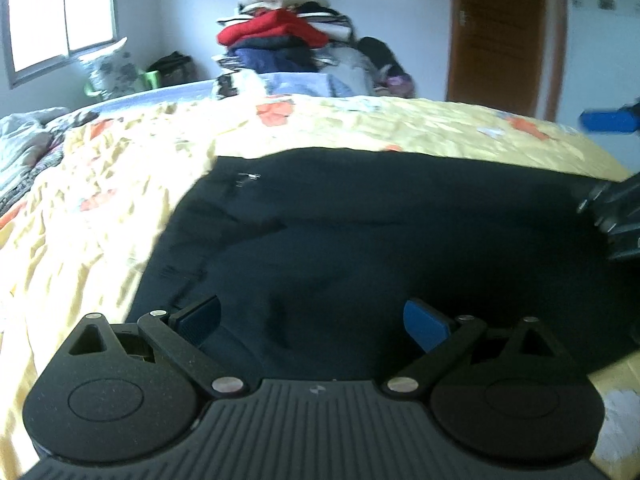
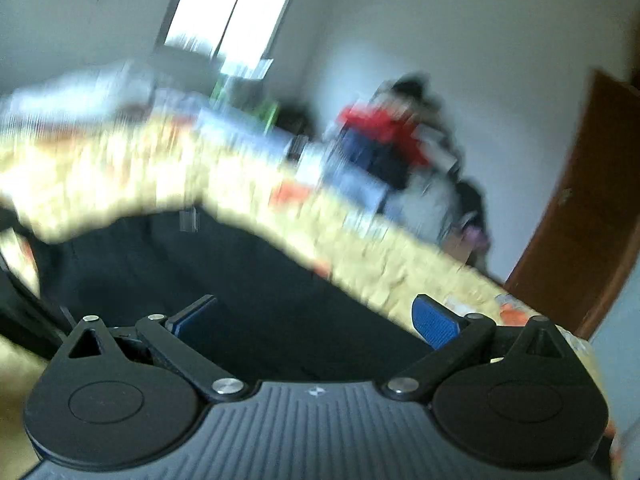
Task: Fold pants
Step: 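Grasp the waistband of the black pants with the left and right grippers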
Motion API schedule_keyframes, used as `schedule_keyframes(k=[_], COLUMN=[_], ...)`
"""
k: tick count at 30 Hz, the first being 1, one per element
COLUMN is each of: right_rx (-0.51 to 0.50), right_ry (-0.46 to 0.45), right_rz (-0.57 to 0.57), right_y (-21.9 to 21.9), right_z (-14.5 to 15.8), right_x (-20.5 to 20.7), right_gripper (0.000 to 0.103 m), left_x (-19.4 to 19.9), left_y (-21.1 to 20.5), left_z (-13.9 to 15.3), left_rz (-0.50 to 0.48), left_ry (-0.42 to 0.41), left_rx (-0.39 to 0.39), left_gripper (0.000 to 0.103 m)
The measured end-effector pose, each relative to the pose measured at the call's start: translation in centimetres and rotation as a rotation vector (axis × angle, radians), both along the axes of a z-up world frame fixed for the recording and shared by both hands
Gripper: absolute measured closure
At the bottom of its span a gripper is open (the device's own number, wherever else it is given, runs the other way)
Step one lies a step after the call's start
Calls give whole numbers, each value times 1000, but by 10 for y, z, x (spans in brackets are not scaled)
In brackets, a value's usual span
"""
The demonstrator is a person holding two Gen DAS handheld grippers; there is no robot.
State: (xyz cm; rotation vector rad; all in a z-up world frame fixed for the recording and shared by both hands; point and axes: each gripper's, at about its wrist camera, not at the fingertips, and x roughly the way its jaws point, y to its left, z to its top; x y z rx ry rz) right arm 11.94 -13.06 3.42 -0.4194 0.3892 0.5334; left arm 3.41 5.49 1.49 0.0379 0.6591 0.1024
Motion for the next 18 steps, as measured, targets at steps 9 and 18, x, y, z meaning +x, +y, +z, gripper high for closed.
schedule_keyframes(k=[9,18], right_rx=[95,109], right_ry=[294,545], right_rz=[113,218], right_y=[15,27], right_z=[-25,-65], right_x=[161,263], right_gripper=[0,24], left_x=[44,127], left_y=[36,63], left_z=[15,28], left_rz=[49,59], left_ry=[15,65], left_rx=[-7,-84], left_gripper=[3,3])
